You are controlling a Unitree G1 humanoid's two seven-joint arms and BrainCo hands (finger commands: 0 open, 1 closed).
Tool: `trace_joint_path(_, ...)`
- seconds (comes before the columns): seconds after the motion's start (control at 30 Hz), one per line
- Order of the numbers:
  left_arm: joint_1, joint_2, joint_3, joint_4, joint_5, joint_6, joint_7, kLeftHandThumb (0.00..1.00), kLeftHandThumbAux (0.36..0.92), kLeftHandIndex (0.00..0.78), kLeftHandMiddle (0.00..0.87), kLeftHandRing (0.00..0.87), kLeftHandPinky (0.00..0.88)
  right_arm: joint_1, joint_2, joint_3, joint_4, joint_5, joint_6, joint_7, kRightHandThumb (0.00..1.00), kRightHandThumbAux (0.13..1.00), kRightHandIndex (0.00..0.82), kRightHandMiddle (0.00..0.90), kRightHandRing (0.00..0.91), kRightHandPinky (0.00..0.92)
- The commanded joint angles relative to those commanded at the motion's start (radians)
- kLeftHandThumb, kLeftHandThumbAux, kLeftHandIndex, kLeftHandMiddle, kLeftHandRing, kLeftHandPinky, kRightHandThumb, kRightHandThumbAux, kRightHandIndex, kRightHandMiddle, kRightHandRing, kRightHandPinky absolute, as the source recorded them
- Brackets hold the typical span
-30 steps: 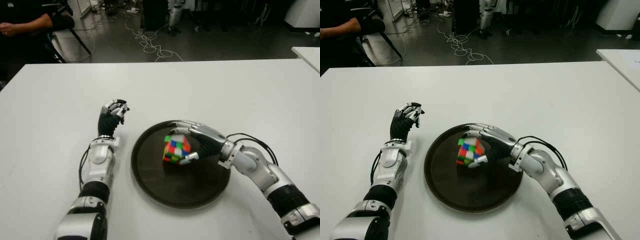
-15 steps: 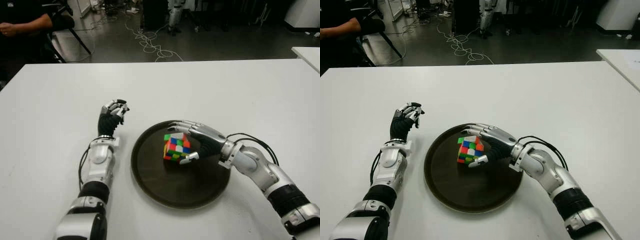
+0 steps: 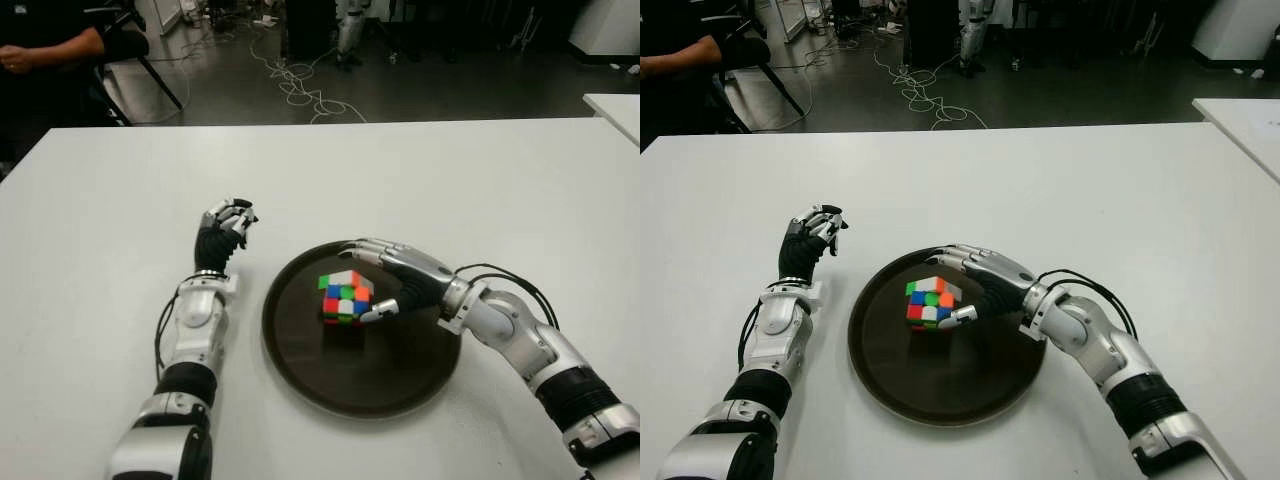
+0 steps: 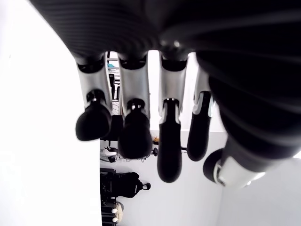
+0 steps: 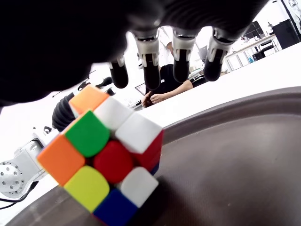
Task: Pick up the Rubik's Cube and put it in the plate
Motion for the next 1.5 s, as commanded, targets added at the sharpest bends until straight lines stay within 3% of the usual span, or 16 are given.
trace_joint_path(0.13,0.000,0.000,0.000,-0.002,-0.003,0.008,-0.004,0.853,0.657,0.421,0.565,0.746,0.743,-0.014,-0.018,-0.020,-0.003,0.026,-0.004,0.014,0.000,0.251,0.000,0.000,0.000,0.000)
trace_joint_path(0.27,0.000,-0.001,0.002,-0.009,-0.010,0.024,-0.010,0.854,0.657,0.421,0.563,0.758,0.765,-0.012,-0.060,-0.078,-0.040,0.093,-0.016,0.037,0.000,0.259,0.000,0.000,0.000,0.000)
trace_joint_path(0.4,0.000,0.001,0.002,-0.008,-0.005,0.031,-0.002,0.855,0.656,0.424,0.566,0.755,0.762,0.015,-0.039,-0.128,-0.059,0.150,-0.030,-0.001,0.001,0.273,0.000,0.000,0.000,0.000)
trace_joint_path(0.57,-0.001,0.002,0.004,-0.006,-0.008,0.027,-0.006,0.855,0.656,0.423,0.564,0.762,0.777,0.040,0.023,-0.222,-0.076,0.305,-0.006,-0.036,0.014,0.322,0.000,0.000,0.000,0.000)
trace_joint_path(0.73,-0.002,0.002,0.006,-0.002,-0.009,0.021,-0.007,0.856,0.656,0.423,0.559,0.754,0.766,0.038,0.061,-0.336,-0.017,0.402,0.005,-0.107,0.045,0.502,0.000,0.027,0.023,0.024)
trace_joint_path(0.77,-0.002,0.002,0.007,-0.002,-0.011,0.022,-0.007,0.856,0.656,0.423,0.558,0.753,0.766,0.018,0.062,-0.364,0.059,0.409,-0.005,-0.138,0.046,0.511,0.000,0.029,0.025,0.026)
trace_joint_path(0.87,-0.003,0.001,0.009,-0.003,-0.012,0.024,-0.007,0.856,0.655,0.424,0.558,0.760,0.782,-0.036,0.066,-0.413,0.241,0.412,-0.029,-0.210,0.108,0.570,0.051,0.123,0.131,0.143)
trace_joint_path(0.93,-0.001,0.001,0.010,-0.005,-0.012,0.023,-0.007,0.856,0.656,0.424,0.559,0.763,0.784,-0.073,0.088,-0.435,0.364,0.417,-0.024,-0.266,0.170,0.613,0.097,0.189,0.206,0.228)
trace_joint_path(1.07,0.003,0.000,0.010,-0.008,-0.010,0.017,-0.005,0.857,0.655,0.424,0.561,0.766,0.783,-0.089,0.185,-0.489,0.452,0.524,0.047,-0.254,0.288,0.661,0.180,0.254,0.276,0.311)
trace_joint_path(1.13,0.004,0.000,0.009,-0.007,-0.007,0.014,-0.001,0.856,0.656,0.424,0.563,0.765,0.776,-0.082,0.219,-0.503,0.443,0.568,0.079,-0.228,0.341,0.675,0.217,0.274,0.298,0.339)
trace_joint_path(1.23,0.004,0.002,0.006,-0.002,0.003,0.006,0.010,0.856,0.656,0.424,0.564,0.759,0.762,-0.027,0.286,-0.474,0.289,0.585,0.164,-0.236,0.375,0.679,0.243,0.285,0.311,0.354)
trace_joint_path(1.27,0.004,0.003,0.004,0.000,0.007,0.002,0.013,0.855,0.656,0.424,0.565,0.754,0.748,-0.008,0.303,-0.457,0.225,0.578,0.202,-0.243,0.485,0.696,0.302,0.289,0.317,0.360)
trace_joint_path(1.37,0.004,0.006,0.001,0.004,0.012,-0.002,0.015,0.853,0.657,0.422,0.568,0.746,0.719,0.013,0.318,-0.436,0.148,0.556,0.263,-0.252,0.616,0.715,0.372,0.298,0.326,0.367)
trace_joint_path(1.5,0.004,0.006,-0.002,0.006,0.014,-0.003,0.015,0.852,0.658,0.420,0.570,0.743,0.715,0.013,0.314,-0.433,0.149,0.527,0.287,-0.257,0.666,0.723,0.399,0.313,0.337,0.375)
